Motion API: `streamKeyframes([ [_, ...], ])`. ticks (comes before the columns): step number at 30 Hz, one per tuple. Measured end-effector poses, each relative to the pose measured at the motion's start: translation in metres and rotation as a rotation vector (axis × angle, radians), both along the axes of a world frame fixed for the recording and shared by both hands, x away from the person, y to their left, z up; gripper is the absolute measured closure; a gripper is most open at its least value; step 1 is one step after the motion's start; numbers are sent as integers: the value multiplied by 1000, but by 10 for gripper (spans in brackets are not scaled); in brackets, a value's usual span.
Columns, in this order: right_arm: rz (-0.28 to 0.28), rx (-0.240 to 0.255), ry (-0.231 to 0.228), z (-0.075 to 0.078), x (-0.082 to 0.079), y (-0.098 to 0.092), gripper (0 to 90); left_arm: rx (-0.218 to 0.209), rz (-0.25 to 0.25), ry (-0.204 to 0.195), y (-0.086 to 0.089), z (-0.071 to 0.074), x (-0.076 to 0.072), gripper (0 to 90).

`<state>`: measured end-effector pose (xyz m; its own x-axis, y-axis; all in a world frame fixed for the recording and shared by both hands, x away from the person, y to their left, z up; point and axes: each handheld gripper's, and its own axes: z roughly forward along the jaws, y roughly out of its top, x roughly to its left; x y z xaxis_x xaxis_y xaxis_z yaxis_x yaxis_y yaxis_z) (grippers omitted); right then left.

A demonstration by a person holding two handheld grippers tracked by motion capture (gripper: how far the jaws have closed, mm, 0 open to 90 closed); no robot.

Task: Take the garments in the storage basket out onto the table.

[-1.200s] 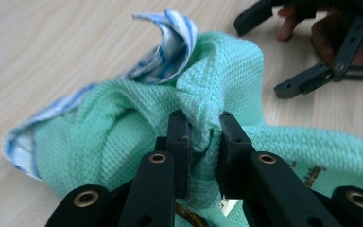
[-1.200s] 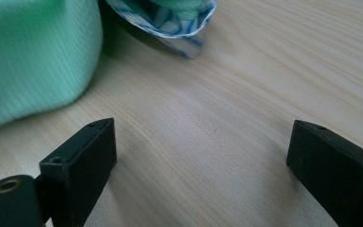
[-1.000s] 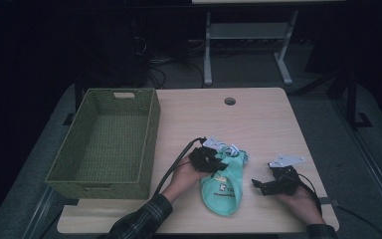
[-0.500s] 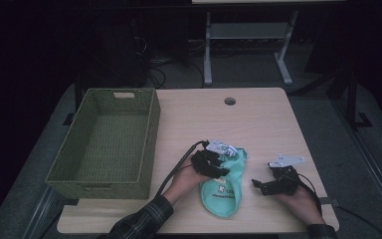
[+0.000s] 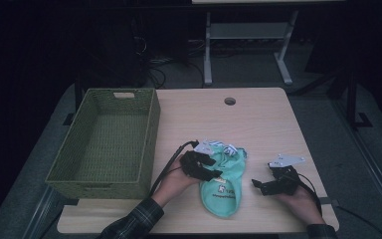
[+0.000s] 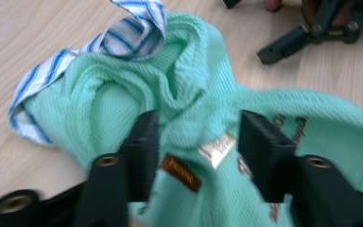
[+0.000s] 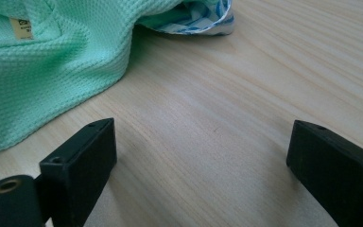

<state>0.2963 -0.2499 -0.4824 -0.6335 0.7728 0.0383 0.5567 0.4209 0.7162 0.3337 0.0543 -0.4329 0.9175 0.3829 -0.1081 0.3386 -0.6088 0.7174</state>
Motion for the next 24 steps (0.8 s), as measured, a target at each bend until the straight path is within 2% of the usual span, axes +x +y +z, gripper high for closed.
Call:
streamKeyframes([
  [3, 0, -1, 0, 0, 0, 0, 88, 10, -8, 4, 6, 1, -6, 612],
  [9, 0, 0, 0, 0, 0, 0, 88, -11, -14, 28, 13, 3, -21, 812],
  [11, 1, -2, -4, 0, 0, 0, 88, 12, -34, 44, 13, 2, -25, 885],
  [15, 0, 0, 0, 0, 0, 0, 88, 57, -63, 44, 13, 0, -35, 896],
  [24, 2, -3, -3, 0, 0, 0, 87, 75, -66, 61, 20, -8, -50, 893],
])
